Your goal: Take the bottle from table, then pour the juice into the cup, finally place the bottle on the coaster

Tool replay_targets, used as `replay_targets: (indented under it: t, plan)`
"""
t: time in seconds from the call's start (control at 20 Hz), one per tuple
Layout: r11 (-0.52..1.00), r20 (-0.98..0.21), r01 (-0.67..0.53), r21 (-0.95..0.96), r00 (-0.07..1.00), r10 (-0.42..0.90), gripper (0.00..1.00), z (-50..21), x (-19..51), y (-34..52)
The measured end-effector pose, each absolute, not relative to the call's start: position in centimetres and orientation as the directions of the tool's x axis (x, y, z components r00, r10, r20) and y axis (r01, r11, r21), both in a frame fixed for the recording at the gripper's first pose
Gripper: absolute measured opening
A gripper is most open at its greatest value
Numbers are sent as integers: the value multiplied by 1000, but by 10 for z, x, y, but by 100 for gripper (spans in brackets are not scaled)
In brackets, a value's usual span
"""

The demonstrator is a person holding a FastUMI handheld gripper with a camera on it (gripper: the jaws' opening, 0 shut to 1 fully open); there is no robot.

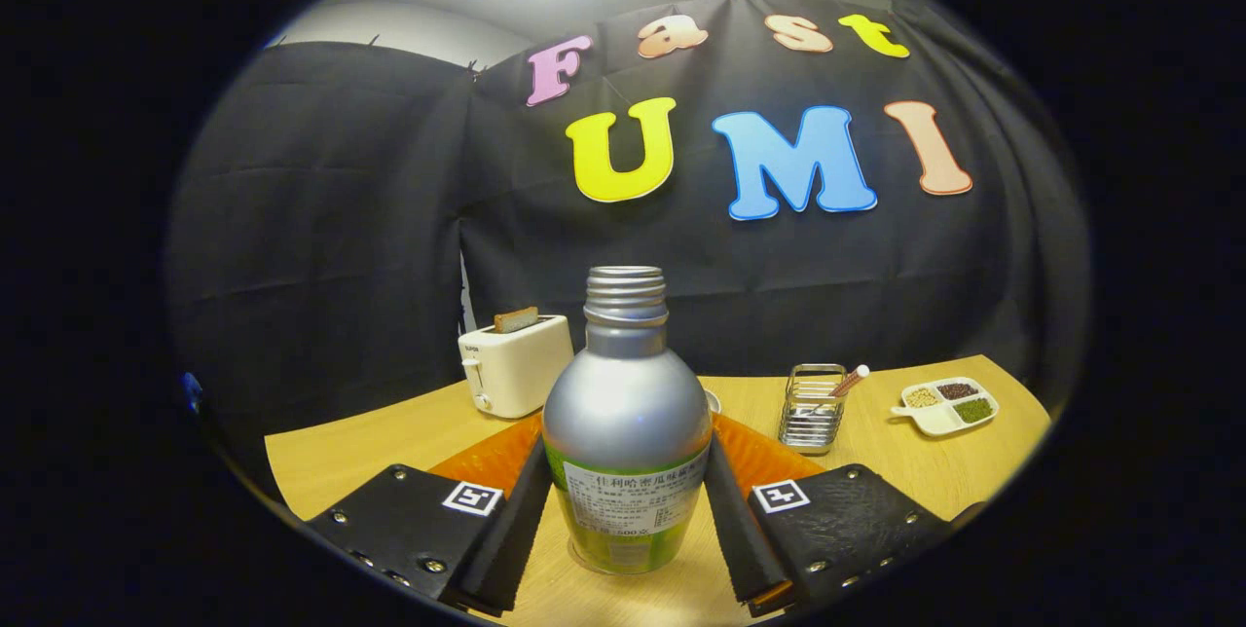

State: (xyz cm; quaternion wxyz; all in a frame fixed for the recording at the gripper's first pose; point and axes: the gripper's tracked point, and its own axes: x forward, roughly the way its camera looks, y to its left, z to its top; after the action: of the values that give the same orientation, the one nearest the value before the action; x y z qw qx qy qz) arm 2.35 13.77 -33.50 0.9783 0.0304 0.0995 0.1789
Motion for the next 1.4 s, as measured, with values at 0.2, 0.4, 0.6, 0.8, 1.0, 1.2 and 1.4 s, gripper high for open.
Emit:
replay_targets:
  t: [0.2, 0.4, 0.6, 0.8, 1.0, 1.2, 1.4]
  plan:
    - [934, -174, -353, 55, 918, 357, 79, -345, 31, 148]
    - [935, -209, -349, 64, 911, 355, 79, -367, 42, 154]
    - [934, -224, -355, 51, 907, 357, 79, -383, 47, 165]
    - [938, -250, -346, 23, 906, 341, 79, -400, 51, 167]
    - [939, -250, -343, 27, 907, 338, 79, -407, 54, 170]
    - [935, -247, -354, -2, 907, 342, 79, -414, 53, 174]
    - [928, -233, -371, -24, 905, 355, 80, -413, 51, 177]
